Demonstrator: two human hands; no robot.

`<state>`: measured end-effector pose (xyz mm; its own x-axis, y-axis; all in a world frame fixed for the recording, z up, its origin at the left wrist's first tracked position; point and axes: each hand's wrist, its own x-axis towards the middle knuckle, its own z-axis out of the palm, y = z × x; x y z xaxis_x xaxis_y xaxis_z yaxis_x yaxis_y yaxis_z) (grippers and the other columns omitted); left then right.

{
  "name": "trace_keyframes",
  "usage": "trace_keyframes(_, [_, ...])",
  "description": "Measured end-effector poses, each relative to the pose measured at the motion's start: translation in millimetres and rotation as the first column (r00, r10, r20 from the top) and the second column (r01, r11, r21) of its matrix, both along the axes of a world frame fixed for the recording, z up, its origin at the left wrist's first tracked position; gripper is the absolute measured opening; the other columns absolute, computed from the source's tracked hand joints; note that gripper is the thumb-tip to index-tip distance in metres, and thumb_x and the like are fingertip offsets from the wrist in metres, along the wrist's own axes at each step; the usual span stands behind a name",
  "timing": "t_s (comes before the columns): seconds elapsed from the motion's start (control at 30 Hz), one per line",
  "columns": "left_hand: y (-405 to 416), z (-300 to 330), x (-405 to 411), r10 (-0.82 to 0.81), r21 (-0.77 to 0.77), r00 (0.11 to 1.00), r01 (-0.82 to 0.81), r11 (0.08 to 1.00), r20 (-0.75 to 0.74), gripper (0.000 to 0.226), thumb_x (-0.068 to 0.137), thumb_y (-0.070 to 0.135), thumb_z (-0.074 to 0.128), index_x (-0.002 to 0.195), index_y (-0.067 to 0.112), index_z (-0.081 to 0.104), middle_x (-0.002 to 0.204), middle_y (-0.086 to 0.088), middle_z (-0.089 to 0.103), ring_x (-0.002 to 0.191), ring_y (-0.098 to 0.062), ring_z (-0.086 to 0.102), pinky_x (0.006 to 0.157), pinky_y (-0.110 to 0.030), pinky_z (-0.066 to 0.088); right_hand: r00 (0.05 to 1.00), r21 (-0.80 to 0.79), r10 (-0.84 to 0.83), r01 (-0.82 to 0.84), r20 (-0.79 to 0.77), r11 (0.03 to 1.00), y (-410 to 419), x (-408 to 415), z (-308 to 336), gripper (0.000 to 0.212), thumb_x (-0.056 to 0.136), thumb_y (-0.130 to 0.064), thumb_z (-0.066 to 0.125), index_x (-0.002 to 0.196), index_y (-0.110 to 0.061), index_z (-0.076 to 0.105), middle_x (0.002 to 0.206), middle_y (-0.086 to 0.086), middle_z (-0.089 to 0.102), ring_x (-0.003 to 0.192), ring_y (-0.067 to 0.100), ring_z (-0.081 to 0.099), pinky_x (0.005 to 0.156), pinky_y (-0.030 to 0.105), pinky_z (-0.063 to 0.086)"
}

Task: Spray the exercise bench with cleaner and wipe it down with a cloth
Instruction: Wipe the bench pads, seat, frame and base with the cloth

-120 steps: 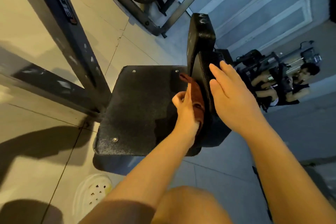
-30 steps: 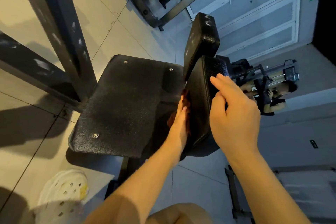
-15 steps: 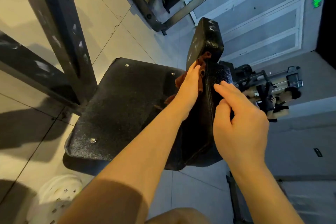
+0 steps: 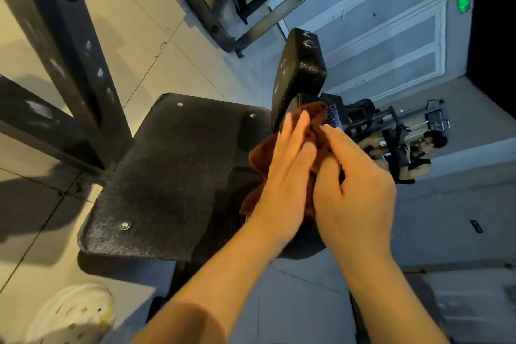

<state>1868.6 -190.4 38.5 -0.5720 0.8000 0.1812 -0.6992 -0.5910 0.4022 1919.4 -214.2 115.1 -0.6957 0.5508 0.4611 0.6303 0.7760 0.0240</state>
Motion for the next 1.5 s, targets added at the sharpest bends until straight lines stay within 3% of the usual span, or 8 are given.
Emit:
trace_keyframes(0.07, [31, 8, -33, -0.050, -0.070, 0.998, 0.047, 0.996, -0.046, 0.086, 0.074, 0.064, 0.048, 0.147, 0.019, 0.039, 0.153, -0.007, 0.037, 0.139, -0.017, 0.038, 0.114, -0.036, 0.033, 1.000, 0.037, -0.004, 0.003, 0.022, 0.999, 2, -1, -1, 0.040, 0.093, -0.024, 0.033, 0.108, -0.017, 0.069, 0.096, -0.004, 0.069, 0.078, 0.013, 0.062, 0.063, 0.030, 0.048])
trace_keyframes(0.33, [19, -33, 9, -0.342, -0.152, 0.916, 0.376, 0.914, 0.209, 0.057, 0.092, 0.064, 0.043, 0.131, 0.026, 0.059, 0.124, -0.004, 0.065, 0.117, -0.020, 0.060, 0.105, -0.043, 0.044, 1.000, 0.071, 0.001, -0.001, 0.004, 0.997, -1, -1, -2, 0.056, 0.088, -0.034, 0.028, 0.123, -0.014, 0.067, 0.125, 0.004, 0.066, 0.104, 0.026, 0.068, 0.079, 0.050, 0.057])
trace_keyframes(0.57, [-46, -24, 50, -0.121, -0.016, 0.978, 0.125, 0.992, 0.169, 0.062, 0.088, 0.057, 0.042, 0.148, 0.046, 0.027, 0.152, 0.018, 0.035, 0.138, -0.001, 0.035, 0.117, -0.038, 0.030, 0.999, 0.072, 0.034, -0.032, -0.023, 0.997, -2, 2, -4, 0.052, 0.089, -0.031, 0.032, 0.121, -0.012, 0.068, 0.126, 0.006, 0.065, 0.108, 0.028, 0.067, 0.085, 0.050, 0.056])
trace_keyframes(0.7, [-21, -7, 13, -0.045, 0.067, 0.997, 0.042, 0.997, 0.058, 0.074, 0.084, 0.060, 0.044, 0.152, 0.035, 0.024, 0.159, 0.007, 0.025, 0.145, -0.010, 0.025, 0.120, -0.043, 0.022, 0.999, 0.061, 0.039, -0.038, -0.018, 0.997, 2, 4, -3, 0.051, 0.091, -0.031, 0.031, 0.123, -0.014, 0.067, 0.116, 0.006, 0.071, 0.095, 0.033, 0.069, 0.079, 0.048, 0.057])
trace_keyframes(0.93, [21, -13, -27, -0.243, -0.077, 0.968, 0.247, 0.966, 0.060, 0.067, 0.088, 0.073, 0.038, 0.141, 0.033, 0.047, 0.134, -0.002, 0.059, 0.121, -0.016, 0.058, 0.109, -0.042, 0.041, 0.999, 0.157, 0.027, -0.032, 0.034, 0.987, 0, 1, -4, 0.050, 0.089, -0.026, 0.032, 0.118, -0.011, 0.069, 0.121, 0.006, 0.068, 0.119, 0.018, 0.061, 0.094, 0.032, 0.051])
trace_keyframes(1.17, [-43, -9, 35, -0.033, 0.096, 0.994, 0.023, 0.995, 0.100, 0.081, 0.076, 0.067, 0.056, 0.147, 0.040, 0.030, 0.154, 0.018, 0.031, 0.142, -0.001, 0.028, 0.119, -0.037, 0.023, 0.998, 0.183, 0.062, -0.056, -0.026, 0.981, 3, 2, -6, 0.044, 0.090, -0.023, 0.036, 0.113, -0.012, 0.072, 0.114, 0.004, 0.071, 0.113, 0.014, 0.063, 0.093, 0.036, 0.055])
trace_keyframes(1.4, [1, -7, -21, -0.142, 0.002, 0.989, 0.142, 0.990, -0.048, 0.064, 0.087, 0.061, 0.046, 0.147, 0.045, 0.030, 0.154, 0.007, 0.035, 0.137, -0.012, 0.040, 0.114, -0.040, 0.033, 0.996, 0.142, 0.077, -0.069, -0.051, 0.987, 1, 1, -6, 0.042, 0.093, -0.022, 0.035, 0.113, -0.012, 0.070, 0.102, 0.000, 0.072, 0.092, 0.011, 0.067, 0.081, 0.041, 0.059])
trace_keyframes(1.5, [13, -6, -33, -0.145, -0.013, 0.987, 0.145, 0.989, -0.069, 0.058, 0.091, 0.061, 0.042, 0.145, 0.044, 0.034, 0.140, 0.002, 0.054, 0.123, -0.016, 0.056, 0.103, -0.036, 0.045, 0.998, 0.157, 0.052, -0.045, -0.037, 0.987, -1, -1, -4, 0.045, 0.091, -0.023, 0.033, 0.112, -0.011, 0.071, 0.106, 0.002, 0.073, 0.099, 0.014, 0.067, 0.086, 0.037, 0.058])
